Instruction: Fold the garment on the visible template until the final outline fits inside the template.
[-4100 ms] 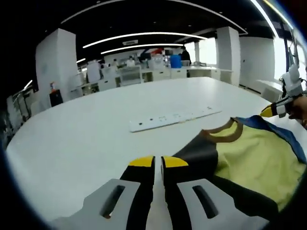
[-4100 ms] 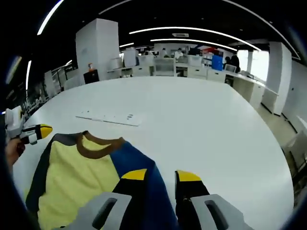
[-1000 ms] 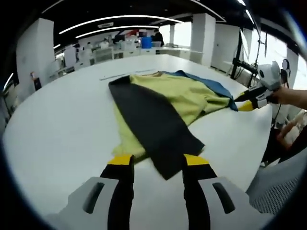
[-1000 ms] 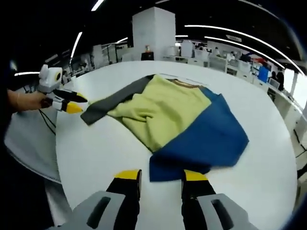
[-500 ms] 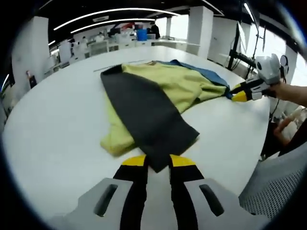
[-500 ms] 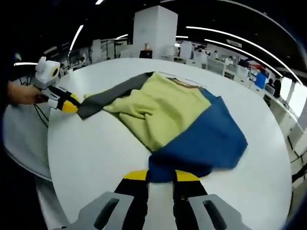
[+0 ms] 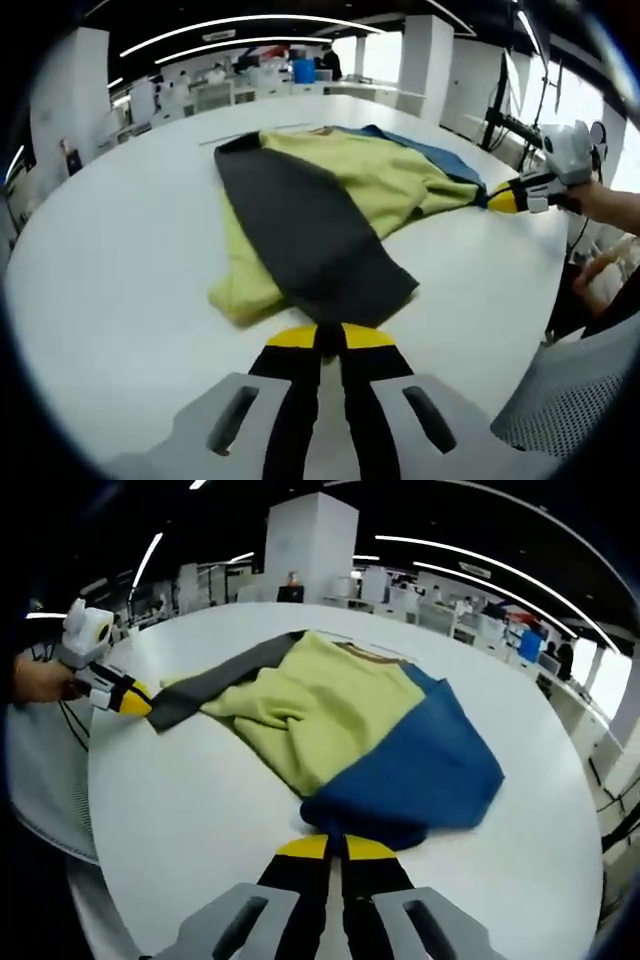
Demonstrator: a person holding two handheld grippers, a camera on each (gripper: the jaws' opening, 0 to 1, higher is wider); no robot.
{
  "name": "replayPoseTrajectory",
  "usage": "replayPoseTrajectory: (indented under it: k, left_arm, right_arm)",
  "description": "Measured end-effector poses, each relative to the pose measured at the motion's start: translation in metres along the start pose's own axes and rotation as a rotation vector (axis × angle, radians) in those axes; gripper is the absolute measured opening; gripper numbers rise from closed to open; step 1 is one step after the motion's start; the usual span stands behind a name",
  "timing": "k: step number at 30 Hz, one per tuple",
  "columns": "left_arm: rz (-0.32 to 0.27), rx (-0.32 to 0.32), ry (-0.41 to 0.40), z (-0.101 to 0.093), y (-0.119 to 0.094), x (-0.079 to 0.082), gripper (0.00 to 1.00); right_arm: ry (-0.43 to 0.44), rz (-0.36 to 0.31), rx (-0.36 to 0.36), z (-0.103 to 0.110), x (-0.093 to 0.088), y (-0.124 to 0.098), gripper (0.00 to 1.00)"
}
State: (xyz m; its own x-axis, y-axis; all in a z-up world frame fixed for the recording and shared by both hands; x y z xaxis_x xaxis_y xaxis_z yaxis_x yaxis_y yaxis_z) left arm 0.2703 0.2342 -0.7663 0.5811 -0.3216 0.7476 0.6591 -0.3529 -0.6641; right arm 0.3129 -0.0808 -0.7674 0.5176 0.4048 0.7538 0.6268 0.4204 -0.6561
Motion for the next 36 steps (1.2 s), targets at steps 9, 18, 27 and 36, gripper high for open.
replayPoseTrajectory:
  k: [9,18,27,36]
  left_arm:
    - [-0.012,0.004,-0.017,0.004,-0.009,0.005,0.00]
    - [-0.127,0.072,0.052,0.025,-0.042,0.048,0.00]
    - [-0.155,0.194,0.060,0.078,-0.071,0.070,0.00]
    - [-0.130,0.299,0.070,0.116,-0.084,0.077,0.00]
  right_arm:
    - [0.025,-0.005,0.021,0.004,0.004,-0.007,0.00]
    - [0.038,-0.081,0.038,0.001,0.040,-0.036,0.00]
    - [0.069,-0.154,-0.018,-0.030,0.079,-0.065,0.00]
    - [0.105,-0.162,-0.076,-0.067,0.094,-0.078,0.00]
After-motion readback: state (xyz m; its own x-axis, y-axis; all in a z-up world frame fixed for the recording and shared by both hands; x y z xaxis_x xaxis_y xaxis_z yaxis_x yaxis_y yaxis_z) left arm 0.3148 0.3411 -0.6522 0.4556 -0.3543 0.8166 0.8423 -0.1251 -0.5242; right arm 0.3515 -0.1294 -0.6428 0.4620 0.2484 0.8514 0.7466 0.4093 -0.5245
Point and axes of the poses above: the point that each gripper's makers call its tool centre point, and the gripper's own axes: y roughly forward along the fingers, z roughly to its left, x roughly out of its top, the point moved 5 cm from there along -y, roughly backward along the fingers, and after that the axes turned 4 degrees about y, right-handed, at the moved point
